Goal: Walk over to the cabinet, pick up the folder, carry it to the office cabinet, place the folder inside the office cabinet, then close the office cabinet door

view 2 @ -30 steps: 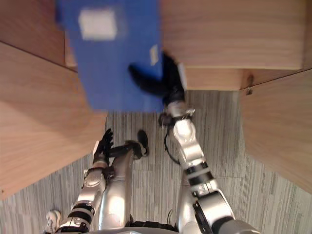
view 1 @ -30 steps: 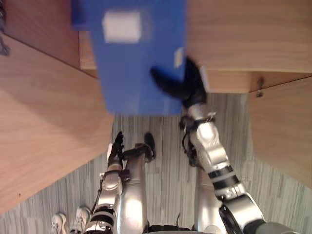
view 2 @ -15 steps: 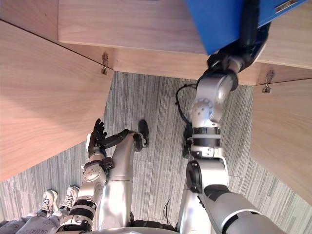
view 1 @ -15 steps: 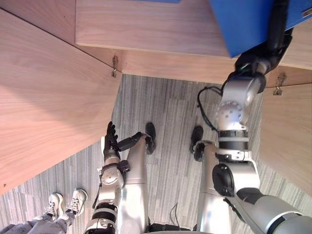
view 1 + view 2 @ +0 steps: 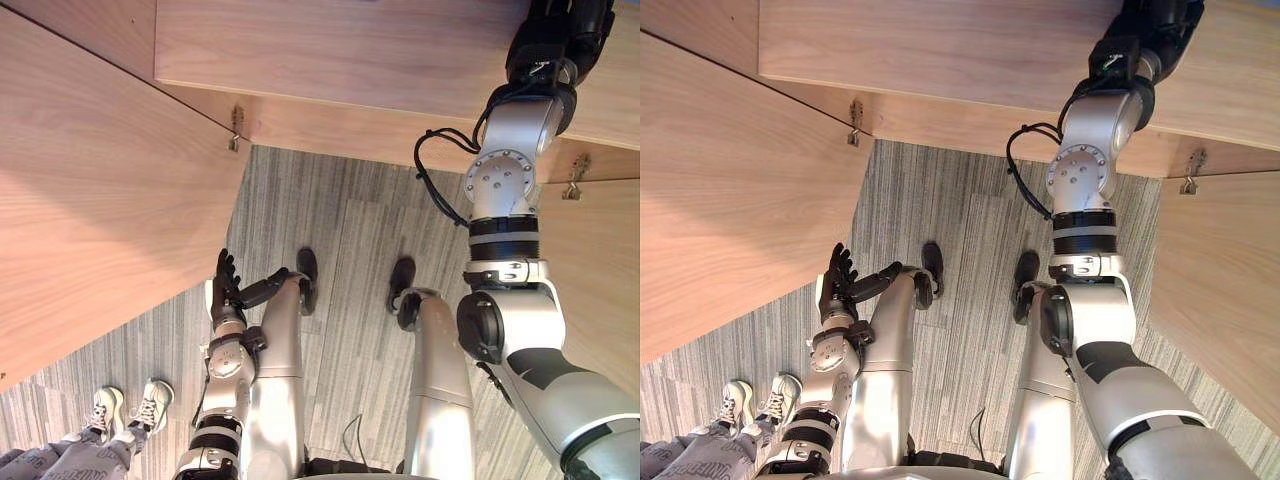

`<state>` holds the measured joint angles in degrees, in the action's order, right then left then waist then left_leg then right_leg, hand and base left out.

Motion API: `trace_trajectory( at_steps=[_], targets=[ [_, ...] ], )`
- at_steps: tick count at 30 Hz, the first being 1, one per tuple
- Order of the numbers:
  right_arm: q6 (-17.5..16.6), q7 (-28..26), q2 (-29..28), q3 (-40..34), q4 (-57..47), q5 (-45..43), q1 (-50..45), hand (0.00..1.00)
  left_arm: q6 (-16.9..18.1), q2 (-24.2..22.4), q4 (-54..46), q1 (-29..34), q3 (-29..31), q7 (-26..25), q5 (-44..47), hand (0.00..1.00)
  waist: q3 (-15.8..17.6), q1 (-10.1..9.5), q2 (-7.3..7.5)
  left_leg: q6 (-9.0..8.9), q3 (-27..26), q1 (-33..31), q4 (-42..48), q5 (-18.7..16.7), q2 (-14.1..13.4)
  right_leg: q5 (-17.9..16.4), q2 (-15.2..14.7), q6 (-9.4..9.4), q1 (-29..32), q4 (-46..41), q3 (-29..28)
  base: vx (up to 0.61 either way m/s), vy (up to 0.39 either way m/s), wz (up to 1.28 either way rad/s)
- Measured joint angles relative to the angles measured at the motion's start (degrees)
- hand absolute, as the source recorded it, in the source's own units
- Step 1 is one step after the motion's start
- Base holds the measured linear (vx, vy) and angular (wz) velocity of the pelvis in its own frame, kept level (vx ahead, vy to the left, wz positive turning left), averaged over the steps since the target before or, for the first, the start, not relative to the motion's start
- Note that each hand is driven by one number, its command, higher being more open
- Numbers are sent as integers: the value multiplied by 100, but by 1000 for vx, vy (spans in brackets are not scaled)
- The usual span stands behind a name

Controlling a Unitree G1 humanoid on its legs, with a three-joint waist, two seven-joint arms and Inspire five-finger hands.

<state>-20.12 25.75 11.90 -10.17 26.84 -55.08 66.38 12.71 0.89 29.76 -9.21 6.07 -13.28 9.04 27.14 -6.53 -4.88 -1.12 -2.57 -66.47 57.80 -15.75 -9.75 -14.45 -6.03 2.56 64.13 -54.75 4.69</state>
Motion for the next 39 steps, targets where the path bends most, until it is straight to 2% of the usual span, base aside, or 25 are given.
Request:
trace_trajectory(
  at_steps=[3,6,8,9,11,15,19,22,27,32,36,39],
  targets=[
    [133,-277,260,558,147,17,-2,100,-5,62,56,0,1,4,-3,100,-4,96,7,0,-16,42,-12,0,-17,18,11,3,-40,33,-6,-30,-33,-4],
    [416,-650,697,1355,211,347,-212,100,-7,148,196,4,-40,66,-11,100,-8,171,16,8,-60,184,-126,12,-51,83,54,7,-177,194,-25,-28,-31,-8],
    [574,-1063,1091,2026,196,1107,-524,100,-2,262,249,57,-163,118,-23,100,-28,229,55,12,-116,304,-217,18,-60,105,63,16,-277,292,-55,-17,-38,-5],
    [630,-1262,1233,2263,173,1480,-659,0,0,287,276,62,-179,159,-86,100,-29,256,58,12,-127,342,-245,18,-68,110,69,20,-320,334,-53,-10,-40,-6],
    [671,-1518,1433,2620,173,2365,-955,0,32,355,373,63,-260,250,-260,100,-46,279,91,15,-158,428,-342,20,-76,137,77,15,-404,439,-51,-3,-36,-3],
    [736,-1639,1825,2848,295,3445,-1088,0,51,419,510,67,-403,333,-463,100,-63,290,125,35,-296,658,-537,31,-71,166,43,25,-585,601,-90,0,0,0],
    [799,-1712,2053,2998,461,4561,-1083,0,81,531,655,67,-421,397,-463,100,-167,304,303,37,-357,765,-694,33,-74,185,34,22,-660,757,-86,3,-5,-1],
    [853,-1799,2181,3095,609,4743,-1075,0,76,545,711,67,-431,426,-463,100,-192,297,350,38,-455,858,-765,34,-86,190,-4,29,-751,818,-60,40,-12,2],
    [997,-2314,2334,3228,699,4413,-1072,0,58,550,719,67,-445,474,-462,100,-204,286,371,39,-513,945,-821,34,-120,226,-9,54,-902,977,-13,0,0,0],
    [1108,-2835,2379,3389,734,3231,-1082,0,46,561,721,67,-485,494,-457,100,-225,269,397,46,-574,985,-868,38,-122,246,-18,60,-920,1020,-34,-22,-19,-1],
    [1115,-2726,2270,3401,760,2951,-1080,0,32,565,756,62,-487,494,-449,100,-230,277,395,48,-598,1004,-895,39,-132,260,-13,58,-920,1062,-44,-32,-38,-3],
    [1137,-2412,1897,3238,884,3001,-1047,0,33,570,888,28,-458,480,-442,100,-282,291,395,65,-622,1004,-942,50,-154,326,4,53,-920,1157,-30,-27,-36,-7]
  ],
)
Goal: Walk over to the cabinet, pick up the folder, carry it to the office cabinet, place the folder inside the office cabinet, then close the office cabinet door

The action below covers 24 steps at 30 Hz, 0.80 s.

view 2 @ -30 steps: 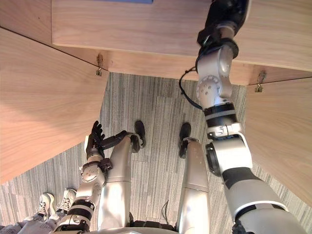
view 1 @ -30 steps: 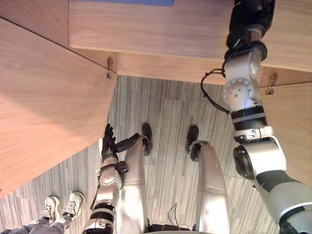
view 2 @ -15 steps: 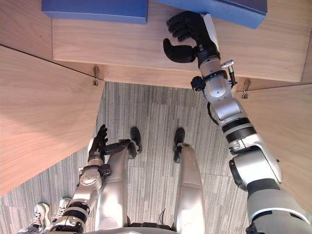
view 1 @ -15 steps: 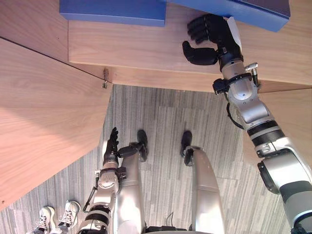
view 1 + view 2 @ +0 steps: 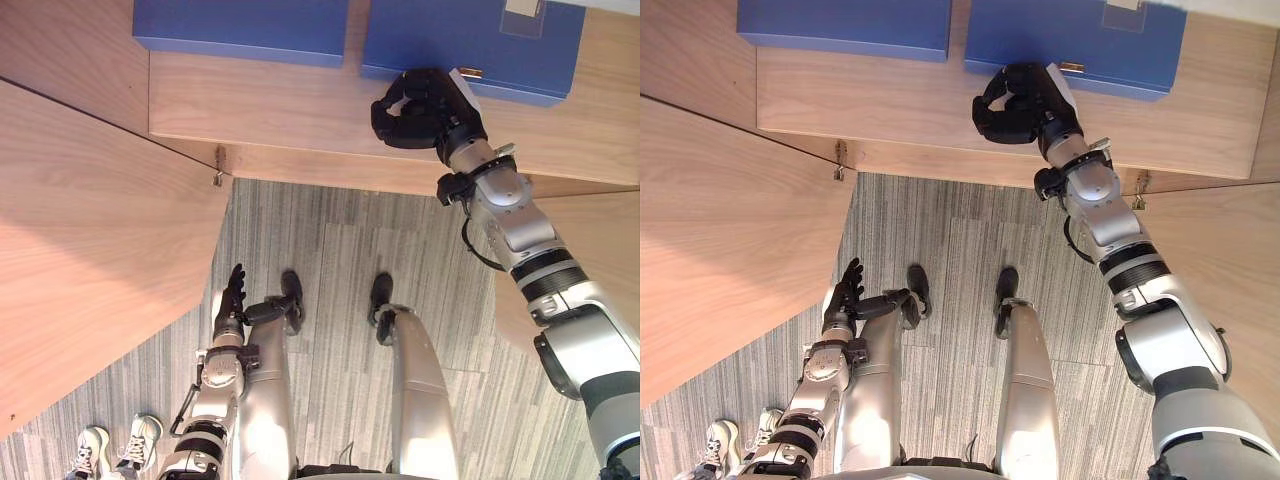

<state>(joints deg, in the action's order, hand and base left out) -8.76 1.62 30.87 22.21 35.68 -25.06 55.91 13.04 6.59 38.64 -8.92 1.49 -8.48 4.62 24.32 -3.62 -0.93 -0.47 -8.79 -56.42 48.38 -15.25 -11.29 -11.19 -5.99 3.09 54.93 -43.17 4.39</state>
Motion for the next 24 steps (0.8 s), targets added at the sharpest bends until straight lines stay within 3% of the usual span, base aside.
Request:
trace_trajectory(
  at_steps=[8,14,18,20,24],
  targets=[
    [284,1212,-1000,-907,613,942,531,0,-9,-131,53,-123,187,-319,127,100,-5,-26,-4,114,-51,-76,-37,84,6,202,-7,17,23,175,15,-51,-2,-4],
    [427,1694,-1164,-1592,222,805,350,0,-5,-273,-89,-137,369,-496,241,100,-3,-24,-7,200,-32,-212,-60,185,64,287,-57,9,126,211,58,-71,-8,5],
    [332,1979,-1161,-2236,-1633,720,-671,0,-82,-380,-196,-136,352,-498,244,100,-2,9,-8,199,-69,-66,-44,186,62,293,-63,16,-23,194,36,-15,-6,1],
    [118,1995,-1214,-2402,-2432,721,-1479,0,-196,-540,-183,-102,290,-486,236,100,-2,38,-8,190,-153,293,-91,173,45,292,-75,17,-372,258,35,0,0,0],
    [-415,1523,-1971,-2338,-3840,721,-3951,0,-264,-760,-199,335,151,-303,203,100,-65,218,0,107,-309,1518,-412,-110,-27,158,-3,13,-1569,757,34,13,0,-13]
  ],
)
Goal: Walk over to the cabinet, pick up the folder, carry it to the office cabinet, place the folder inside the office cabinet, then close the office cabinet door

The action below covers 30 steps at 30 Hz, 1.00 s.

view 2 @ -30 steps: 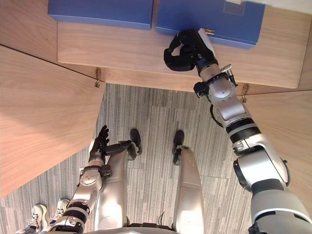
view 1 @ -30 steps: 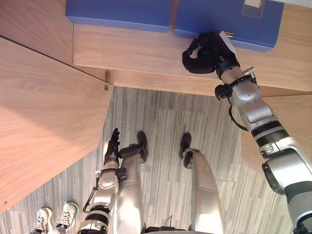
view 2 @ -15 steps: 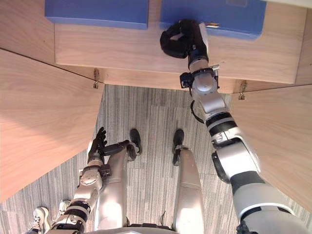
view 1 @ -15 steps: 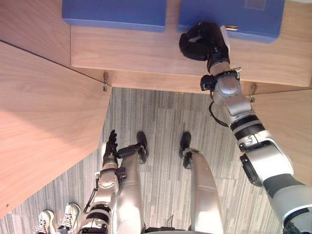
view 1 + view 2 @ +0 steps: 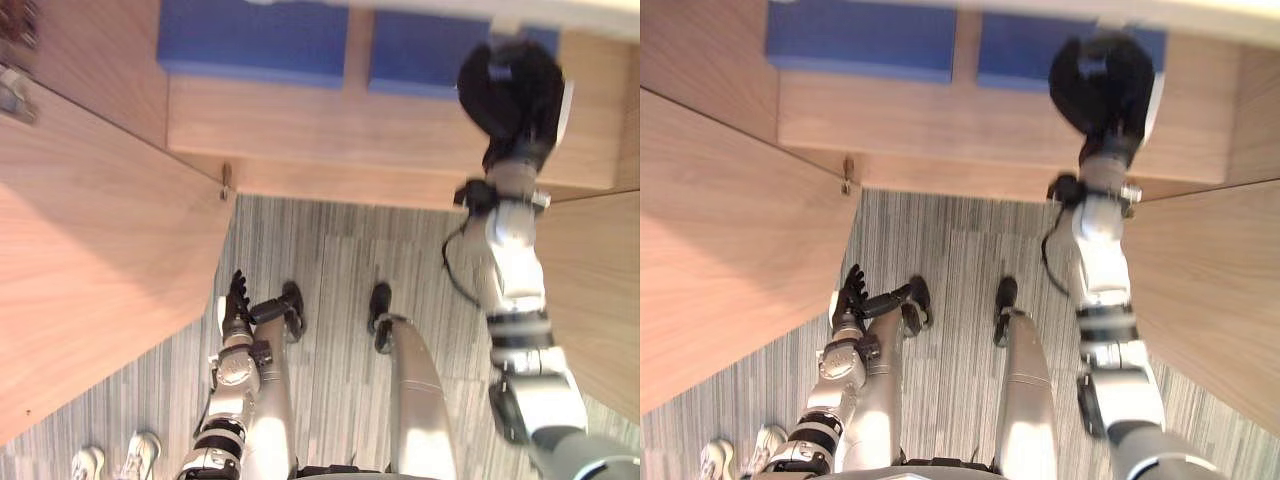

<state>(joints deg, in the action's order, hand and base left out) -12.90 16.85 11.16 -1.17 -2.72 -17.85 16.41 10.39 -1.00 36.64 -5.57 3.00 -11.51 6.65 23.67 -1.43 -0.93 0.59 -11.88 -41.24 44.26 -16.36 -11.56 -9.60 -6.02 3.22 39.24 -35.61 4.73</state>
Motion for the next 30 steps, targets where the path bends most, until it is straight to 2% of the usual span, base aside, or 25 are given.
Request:
trace_trajectory(
  at_steps=[1,2,3,5,8,9,11,12,15,19,25,30],
  targets=[
    [-37,-119,-138,52,-112,2,-489,0,-20,-26,7,131,-33,48,-6,100,-97,57,22,-6,-42,173,-98,-7,-15,17,4,-1,-171,119,11,52,12,-33],
    [-41,-297,-329,81,-119,4,-1179,0,-34,-15,55,317,-135,111,-26,100,-215,93,111,-14,-206,574,-329,-2,-39,96,24,-12,-488,377,-8,77,12,-28],
    [-41,-322,-359,80,-117,12,-1306,0,-34,-19,72,347,-143,127,-47,100,-230,94,121,-17,-235,658,-377,-1,-44,121,32,-16,-559,430,-17,132,4,-39],
    [-40,-430,-661,15,92,241,-2243,0,-57,44,398,614,-247,256,-113,100,-451,187,161,-84,-494,1426,-929,68,-60,369,152,48,-1255,1120,-162,151,-13,-42],
    [-55,-550,-830,-116,823,476,-2585,0,-60,174,804,809,-266,340,-114,100,-848,346,182,-122,-692,1958,-1485,227,16,669,245,87,-1754,1859,-343,234,-4,-42],
    [-57,-577,-842,-241,1376,549,-2612,0,-78,242,1003,822,-256,397,-116,100,-975,426,180,-153,-766,2206,-1740,308,72,815,265,107,-1998,2195,-422,183,16,-34],
    [-46,-623,-866,-568,2403,626,-2585,0,-122,331,1176,832,-230,478,-130,100,-1113,451,165,-181,-937,2638,-2202,420,179,1012,282,146,-2376,2709,-584,171,-2,-35],
    [-44,-641,-890,-681,2688,626,-2584,100,-122,356,1201,840,-219,487,-148,100,-1131,451,163,-188,-970,2775,-2345,460,226,1056,269,159,-2480,2823,-622,168,-9,-28],
    [121,-704,-989,-1161,4014,613,-2627,100,-136,497,1408,971,-79,562,-237,100,-1405,506,101,-258,-1247,3413,-3053,637,395,1208,245,179,-2869,3252,-848,151,0,-36],
    [199,-743,-1029,-1565,4564,447,-2817,100,-149,521,1778,1008,120,612,-445,100,-1641,595,-35,-305,-1505,3917,-3488,699,487,1269,280,194,-3082,3409,-1155,66,14,-41],
    [221,-542,-1170,-2388,4297,-156,-2818,100,-209,396,1982,1084,336,686,-520,100,-1729,724,-4,-310,-2079,4292,-3719,702,596,1388,306,229,-3051,3476,-1768,-52,12,-55],
    [152,-241,-1106,-3140,3046,-391,-2665,100,-218,209,1874,1377,718,717,-680,100,-1783,856,-4,-373,-2741,4399,-3706,500,639,1476,421,257,-2808,3447,-2457,-84,12,-71]
  ],
)
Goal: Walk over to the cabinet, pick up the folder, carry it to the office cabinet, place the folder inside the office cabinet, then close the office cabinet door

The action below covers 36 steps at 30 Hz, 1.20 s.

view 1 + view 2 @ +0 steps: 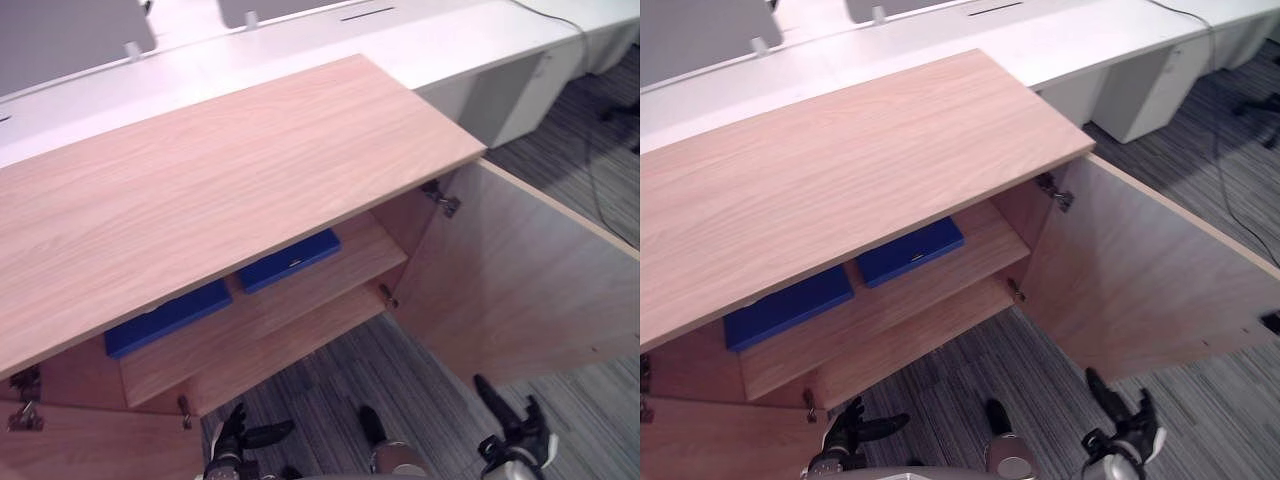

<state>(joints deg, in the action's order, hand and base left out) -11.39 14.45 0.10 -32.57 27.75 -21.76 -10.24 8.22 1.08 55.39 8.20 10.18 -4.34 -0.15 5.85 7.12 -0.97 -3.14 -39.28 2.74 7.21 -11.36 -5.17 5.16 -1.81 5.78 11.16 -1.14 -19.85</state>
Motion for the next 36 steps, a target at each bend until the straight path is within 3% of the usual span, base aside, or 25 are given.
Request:
trace_trajectory(
  at_steps=[4,7,10,12,13,17,20,22,25,27,30,32,36],
  targets=[
    [-73,150,564,-344,-155,-188,677,100,8,-7,-41,61,63,60,0,100,6,58,-6,4,-424,-28,199,-132,7,155,110,67,199,62,-551,-5,28,-70],
    [-136,91,1092,-257,86,-290,1310,100,44,6,-32,58,43,98,0,100,43,106,-18,27,-476,-73,359,-271,17,294,145,102,243,227,-844,29,40,-56],
    [-144,-59,1836,123,587,-356,1929,100,93,85,-12,44,-295,181,1,100,151,109,-120,1,-475,-87,463,-396,24,322,174,106,283,279,-994,31,36,-34],
    [-144,-161,2198,497,828,-356,2204,100,94,112,2,37,-406,206,1,100,242,111,-205,-2,-469,-121,513,-452,25,336,179,118,322,307,-1044,53,40,-26],
    [-123,-434,2749,1177,1270,-368,2775,100,106,271,45,-2,-690,219,4,100,424,102,-454,4,-355,-265,512,-479,40,380,210,137,496,317,-1089,96,33,-26],
    [-108,-584,3128,1572,1325,-361,2776,100,203,279,55,-19,-868,219,2,100,505,161,-601,-2,-219,-262,473,-483,12,389,218,150,501,314,-1070,51,1,-9],
    [-40,-512,2980,1567,686,-357,2411,100,213,243,65,-148,-948,206,-2,100,534,172,-606,5,-116,-302,493,-485,8,439,208,187,504,329,-1066,-3,-32,4],
    [-36,-437,2562,1373,-276,-261,1843,100,214,198,63,-227,-923,178,-3,100,540,197,-599,12,-46,-360,518,-481,-1,483,186,193,504,374,-1031,-33,-27,11],
    [-45,-275,1387,1254,-1951,183,936,100,211,20,64,-236,-598,124,-135,100,559,339,-569,19,6,-419,616,-481,-44,550,182,181,490,433,-1006,-30,-32,5],
    [-85,-191,675,1544,-2859,400,117,100,210,-27,59,-237,-551,26,-216,100,608,401,-494,10,16,-415,724,-491,-114,582,216,157,445,433,-1000,-14,-37,0],
    [-143,-162,195,2560,-3991,402,-1332,100,165,-58,45,-227,-498,-51,-237,100,703,418,-325,-7,-72,-361,942,-576,-285,634,327,134,346,431,-1058,-8,-32,-17],
    [-118,-747,396,4119,-4754,653,-2538,100,120,-57,21,-263,-510,-51,-410,100,685,406,-227,-40,-191,-305,1172,-668,-465,675,447,102,254,421,-1127,6,-21,-28],
    [11,-2057,969,6110,-5143,1073,-2597,100,81,-47,84,-543,-747,14,-603,100,665,130,-58,-69,-126,-210,1380,-722,-610,692,530,93,95,351,-1064,25,7,1]
  ],
)
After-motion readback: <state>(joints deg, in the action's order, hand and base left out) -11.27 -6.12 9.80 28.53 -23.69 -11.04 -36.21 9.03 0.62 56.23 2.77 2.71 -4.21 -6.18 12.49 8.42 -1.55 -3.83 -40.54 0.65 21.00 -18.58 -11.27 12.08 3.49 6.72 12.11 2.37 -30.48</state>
